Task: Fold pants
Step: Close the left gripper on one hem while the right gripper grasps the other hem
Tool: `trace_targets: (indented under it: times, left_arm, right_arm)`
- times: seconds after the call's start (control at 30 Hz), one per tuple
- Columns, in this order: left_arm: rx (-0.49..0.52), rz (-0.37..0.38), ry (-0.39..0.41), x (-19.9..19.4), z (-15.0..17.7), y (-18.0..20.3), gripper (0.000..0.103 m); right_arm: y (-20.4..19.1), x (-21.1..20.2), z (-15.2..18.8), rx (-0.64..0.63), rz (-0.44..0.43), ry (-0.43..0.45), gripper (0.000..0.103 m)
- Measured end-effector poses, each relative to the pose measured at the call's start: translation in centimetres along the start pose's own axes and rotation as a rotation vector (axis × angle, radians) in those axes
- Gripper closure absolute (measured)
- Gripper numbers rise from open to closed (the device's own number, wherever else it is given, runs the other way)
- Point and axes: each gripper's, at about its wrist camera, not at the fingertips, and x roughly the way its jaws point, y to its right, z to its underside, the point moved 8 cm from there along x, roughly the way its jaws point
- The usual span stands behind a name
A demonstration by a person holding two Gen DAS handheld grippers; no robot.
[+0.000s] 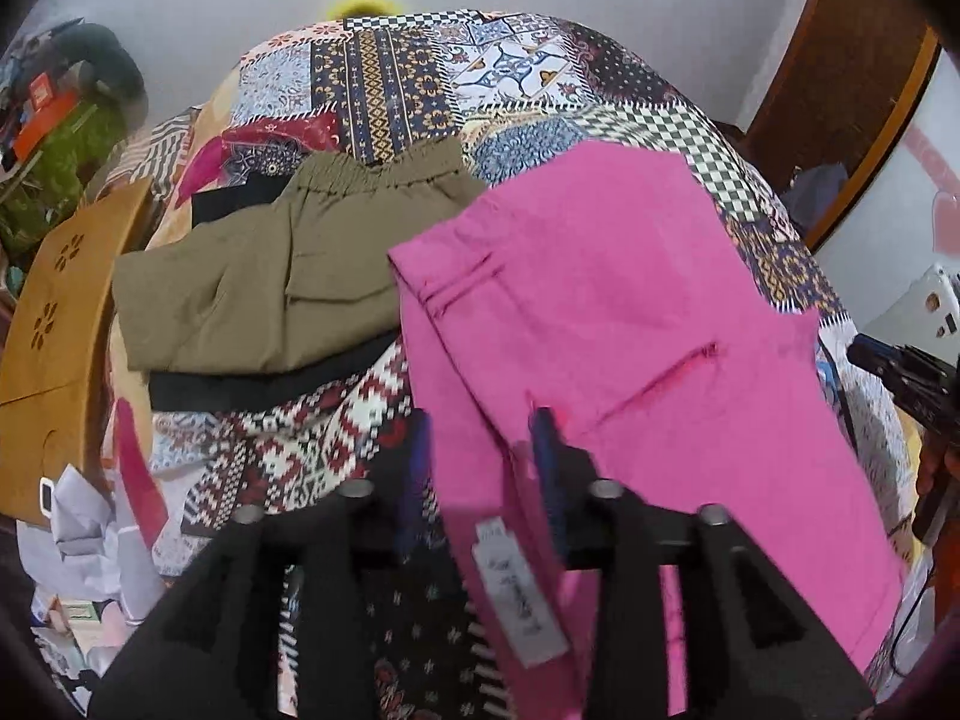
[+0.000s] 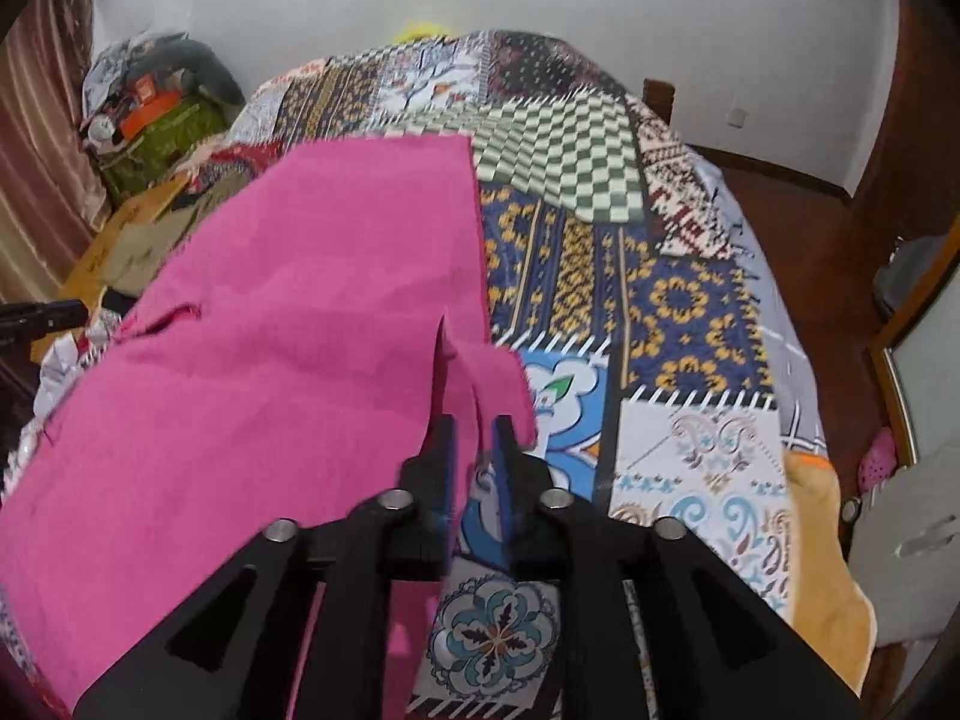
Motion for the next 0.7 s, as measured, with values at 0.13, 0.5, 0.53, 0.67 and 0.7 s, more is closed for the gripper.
trace_targets:
  times: [0.13,0.5,0.53,0.67,0.7]
  left_arm:
    - [-0.032,0.017,-0.031,1.9,-0.7,-0.1,0.050]
    - [-0.105,0.097,-0.134,5.7,0.0,0.6,0.042]
    - [-0.103,0.103,-0.134,5.8,0.0,0.7,0.042]
    - [-0.078,0.136,-0.131,5.8,0.0,1.6,0.063]
    - [-0.072,0.144,-0.132,5.8,-0.1,1.8,0.067]
  right_arm:
    - [1.1,-0.2,-1.0,0.032,0.027,0.044,0.060]
    - [2.5,4.8,0.3,0.125,-0.014,-0.063,0.059]
    - [2.3,5.1,0.4,0.129,-0.027,-0.068,0.059]
    - [1.4,6.3,1.0,0.131,-0.071,-0.098,0.059]
    - [1.2,6.5,1.1,0.126,-0.075,-0.104,0.059]
